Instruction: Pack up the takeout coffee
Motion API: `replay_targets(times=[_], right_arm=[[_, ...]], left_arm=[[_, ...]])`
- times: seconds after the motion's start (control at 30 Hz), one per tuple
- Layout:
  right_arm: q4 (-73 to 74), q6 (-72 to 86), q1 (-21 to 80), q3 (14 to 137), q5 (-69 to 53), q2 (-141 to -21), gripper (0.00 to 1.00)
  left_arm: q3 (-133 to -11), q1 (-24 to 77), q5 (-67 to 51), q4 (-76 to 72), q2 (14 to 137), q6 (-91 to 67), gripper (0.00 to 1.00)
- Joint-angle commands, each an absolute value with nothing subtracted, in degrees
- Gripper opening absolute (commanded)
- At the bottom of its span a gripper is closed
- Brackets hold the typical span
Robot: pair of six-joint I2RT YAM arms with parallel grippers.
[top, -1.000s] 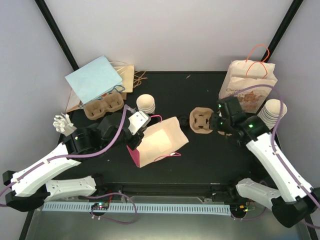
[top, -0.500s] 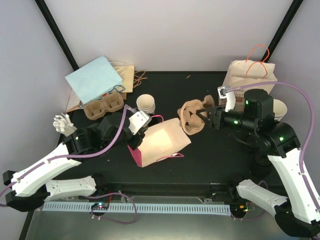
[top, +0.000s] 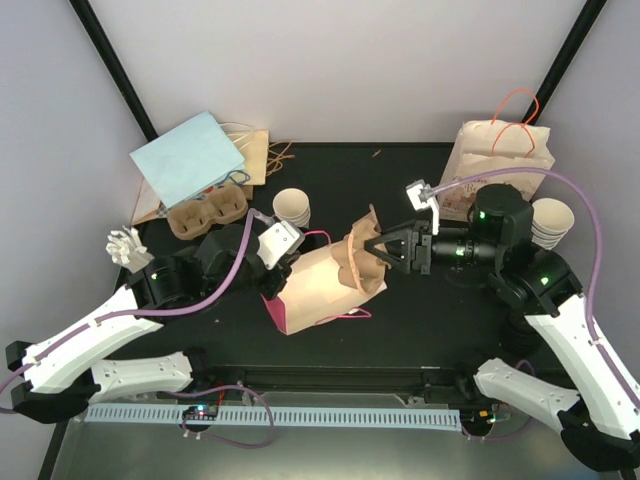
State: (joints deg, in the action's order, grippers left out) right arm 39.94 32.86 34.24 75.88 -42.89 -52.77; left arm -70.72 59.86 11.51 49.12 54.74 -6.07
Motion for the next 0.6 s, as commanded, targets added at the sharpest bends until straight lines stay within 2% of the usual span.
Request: replay_targets(times=[0.0,0.3,0.57], right_arm=[[33.04,37.09,37.25,72.62,-45.25,-51.71,0.37],[27.65,40.05,43.43,67.36,-44.86,-52.00,0.37],[29.03,39.51,44.29,64.92,-43.99,-52.18,0.37]], left_arm=[[-71.02,60.02,10.46,46.61,54.99,-6.77,0.01],[-71.06,59.95,10.11,46.24,55.71,-6.85,0.02],[-70.93,59.94,10.20,46.50,55.63,-6.99,0.02]])
